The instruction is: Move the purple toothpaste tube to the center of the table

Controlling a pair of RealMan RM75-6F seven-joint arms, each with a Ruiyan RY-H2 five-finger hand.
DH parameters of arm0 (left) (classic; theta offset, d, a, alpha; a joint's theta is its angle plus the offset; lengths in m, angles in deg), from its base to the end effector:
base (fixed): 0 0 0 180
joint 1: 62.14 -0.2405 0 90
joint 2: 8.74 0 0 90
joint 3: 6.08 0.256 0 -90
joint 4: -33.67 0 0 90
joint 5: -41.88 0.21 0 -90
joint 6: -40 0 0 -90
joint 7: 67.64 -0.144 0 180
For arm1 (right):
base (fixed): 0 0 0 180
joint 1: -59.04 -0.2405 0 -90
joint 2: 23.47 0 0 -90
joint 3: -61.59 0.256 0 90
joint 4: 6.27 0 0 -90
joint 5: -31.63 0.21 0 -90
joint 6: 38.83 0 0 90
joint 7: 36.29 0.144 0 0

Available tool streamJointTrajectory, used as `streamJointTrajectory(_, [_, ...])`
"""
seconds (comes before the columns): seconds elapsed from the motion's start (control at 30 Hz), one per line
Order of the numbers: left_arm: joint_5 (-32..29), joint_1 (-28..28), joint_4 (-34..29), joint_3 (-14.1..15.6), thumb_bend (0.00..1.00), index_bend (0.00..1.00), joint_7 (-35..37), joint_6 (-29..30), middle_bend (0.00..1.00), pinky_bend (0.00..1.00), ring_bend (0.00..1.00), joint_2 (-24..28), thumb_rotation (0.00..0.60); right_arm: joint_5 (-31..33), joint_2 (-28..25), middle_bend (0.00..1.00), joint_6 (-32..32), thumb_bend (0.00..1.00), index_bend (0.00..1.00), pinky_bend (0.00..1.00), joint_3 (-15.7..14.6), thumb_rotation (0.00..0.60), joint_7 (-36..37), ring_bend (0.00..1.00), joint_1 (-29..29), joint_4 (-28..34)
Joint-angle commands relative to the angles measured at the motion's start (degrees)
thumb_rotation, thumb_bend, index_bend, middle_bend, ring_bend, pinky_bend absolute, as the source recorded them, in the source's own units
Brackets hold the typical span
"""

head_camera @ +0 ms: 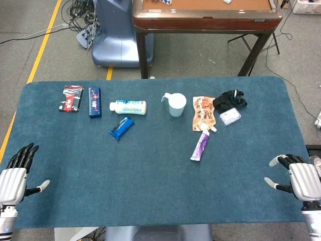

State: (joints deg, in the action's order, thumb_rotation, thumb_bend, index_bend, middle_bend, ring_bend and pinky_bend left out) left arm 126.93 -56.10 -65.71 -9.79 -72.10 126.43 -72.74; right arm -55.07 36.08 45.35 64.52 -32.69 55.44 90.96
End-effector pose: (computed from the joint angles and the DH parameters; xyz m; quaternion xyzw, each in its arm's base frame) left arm -0.2822 0.1877 0.1552 -0.5817 -0.3876 -0.4162 0.5816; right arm -0.3027 -0.1736 0.1736 0.5841 -0.4150 0.4018 0.5703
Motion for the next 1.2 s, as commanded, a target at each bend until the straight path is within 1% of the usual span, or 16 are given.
streamJointTrajectory(0.03, [-0.2,0.0,0.0,0.0,0.12,0.00,-0.1,-0.1,0.03,0.10,0.03,0.0,0.600,0.1,0.1,0.47,-0.1,0.08,0.50,0.34,0.0,0.600,0.0,0.34,0.0,-0.1])
streamJointTrajectory(0.37, [0.1,-0.1,0.0,-0.2,0.12,0.00,0.2,0.3,0.03,0.10,0.03,0.0,0.600,-0.7,0.0,0.47,-0.5,0.08,0.50,0.34,0.1,0.600,-0.8,0.34,-0.7,-0.1])
streamJointTrajectory(0.53, [0.2,0.0,0.0,-0.3,0.12,0.00,0.5,0.2,0.03,0.10,0.03,0.2,0.600,-2.2,-0.6,0.47,-3.3,0.08,0.50,0.34,0.5,0.600,-2.3,0.34,-3.3,0.8])
streamJointTrajectory(0.63, [-0.1,-0.1,-0.1,-0.3,0.12,0.00,0.6,0.1,0.03,0.10,0.03,0.3,0.600,-2.8,-1.0,0.47,-5.6,0.07,0.48,0.34,1.4,0.600,-4.2,0.34,-5.8,1.8])
streamJointTrajectory(0.73, [-0.3,-0.1,-0.1,-0.4,0.12,0.00,0.7,0.2,0.03,0.10,0.03,0.3,0.600,-3.0,-1.2,0.46,-8.8,0.05,0.45,0.34,2.7,0.600,-7.1,0.34,-8.9,2.9])
streamJointTrajectory(0.83, [-0.2,-0.2,-0.3,-0.3,0.12,0.00,0.7,0.3,0.03,0.10,0.03,0.4,0.600,-2.0,-0.8,0.45,-13.4,0.04,0.43,0.34,4.2,0.600,-8.7,0.33,-12.8,3.5])
streamJointTrajectory(0.97, [0.1,-0.4,-0.5,-0.3,0.12,0.00,1.0,0.6,0.03,0.10,0.03,0.7,0.600,0.8,0.4,0.44,-20.7,0.00,0.40,0.34,6.3,0.600,-12.3,0.31,-18.5,2.8])
streamJointTrajectory(1.03, [0.1,-0.4,-0.7,-0.3,0.12,0.00,1.0,0.7,0.03,0.10,0.03,0.9,0.600,2.0,1.2,0.43,-23.6,0.00,0.38,0.33,7.0,0.600,-13.4,0.30,-20.9,2.4])
streamJointTrajectory(1.2, [-0.1,-0.6,-0.6,-0.4,0.12,0.00,0.9,0.8,0.03,0.10,0.03,0.8,0.600,6.0,3.8,0.40,-32.0,0.00,0.31,0.28,8.4,0.600,-14.9,0.25,-27.3,-0.3])
